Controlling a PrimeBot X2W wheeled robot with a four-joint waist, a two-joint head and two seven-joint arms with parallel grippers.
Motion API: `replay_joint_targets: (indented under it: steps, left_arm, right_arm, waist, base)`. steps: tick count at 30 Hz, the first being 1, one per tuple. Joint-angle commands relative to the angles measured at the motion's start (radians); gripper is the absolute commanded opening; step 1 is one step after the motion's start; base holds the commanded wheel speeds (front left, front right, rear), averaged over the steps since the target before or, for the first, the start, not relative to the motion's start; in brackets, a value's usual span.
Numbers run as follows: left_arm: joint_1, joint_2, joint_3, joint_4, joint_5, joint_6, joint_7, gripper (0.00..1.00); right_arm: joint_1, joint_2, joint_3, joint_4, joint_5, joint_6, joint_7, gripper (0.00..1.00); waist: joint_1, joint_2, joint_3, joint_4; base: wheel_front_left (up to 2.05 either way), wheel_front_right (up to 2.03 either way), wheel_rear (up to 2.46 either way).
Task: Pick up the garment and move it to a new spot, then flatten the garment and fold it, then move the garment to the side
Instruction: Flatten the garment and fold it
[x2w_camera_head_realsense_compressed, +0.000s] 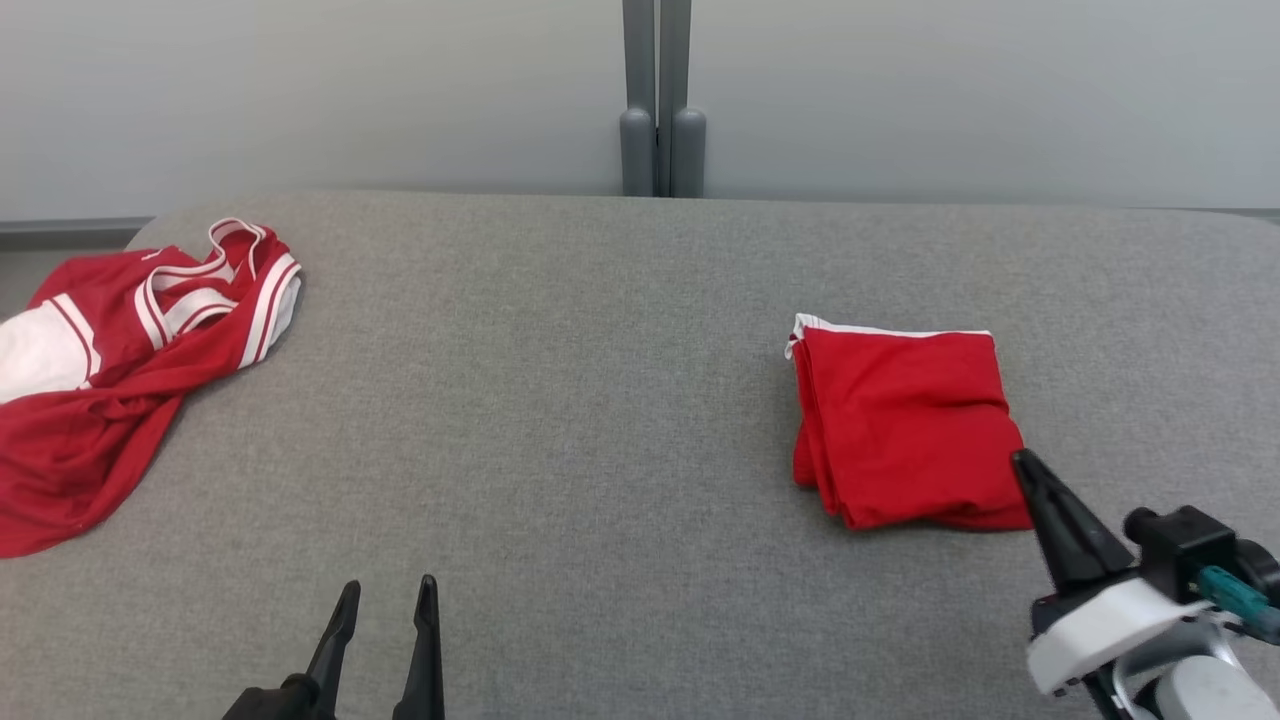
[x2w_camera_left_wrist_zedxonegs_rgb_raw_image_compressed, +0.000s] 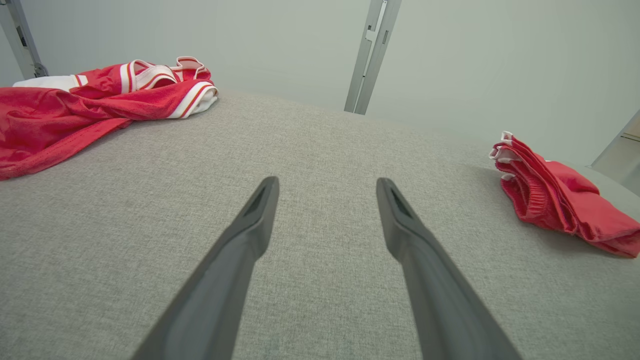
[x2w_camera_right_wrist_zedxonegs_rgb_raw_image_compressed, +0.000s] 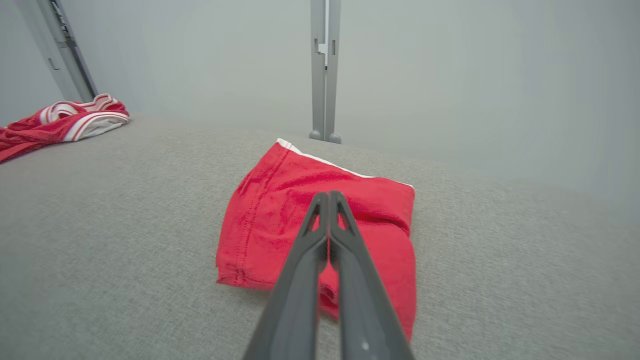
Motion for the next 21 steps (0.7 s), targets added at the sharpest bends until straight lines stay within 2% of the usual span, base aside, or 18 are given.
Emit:
replay_joint_targets:
  steps: [1, 2, 5, 9, 21]
  left_arm:
    - [0.015, 0.002, 0.011, -0.003, 0.011, -0.006, 0.0, 1.0]
    - [0.019, 0.002, 0.015, -0.002, 0.016, -0.009, 0.0, 1.0]
    - [0.033, 0.002, 0.027, 0.005, 0.031, -0.017, 0.0, 1.0]
    - [0.033, 0.002, 0.038, 0.019, 0.032, -0.027, 0.0, 1.0]
    - [0.005, 0.002, 0.01, 0.029, 0.02, -0.039, 0.0, 1.0]
  right_arm:
    - [0.036, 0.001, -0.052, -0.028, -0.022, -0.001, -0.003, 0.72]
    - [0.056, 0.004, -0.091, -0.044, -0.031, -0.001, -0.003, 1.0]
    - [0.124, 0.016, -0.195, -0.062, -0.062, -0.001, -0.003, 1.0]
    - [0.183, 0.031, -0.265, -0.062, -0.094, -0.001, -0.003, 1.0]
    - [0.223, 0.082, -0.288, -0.033, -0.091, -0.001, -0.003, 1.0]
  waist:
    - [0.0, 0.0, -0.038, -0.031]
    - [0.0, 0.0, -0.042, -0.035]
    - [0.0, 0.0, -0.059, -0.045]
    - [0.0, 0.0, -0.067, -0.049]
    - [0.0, 0.0, -0.061, -0.048]
  base:
    - [0.0, 0.0, 0.0]
    - [0.0, 0.0, 0.0]
    - [0.0, 0.0, 0.0]
    - [0.0, 0.0, 0.0]
    - [0.0, 0.0, 0.0]
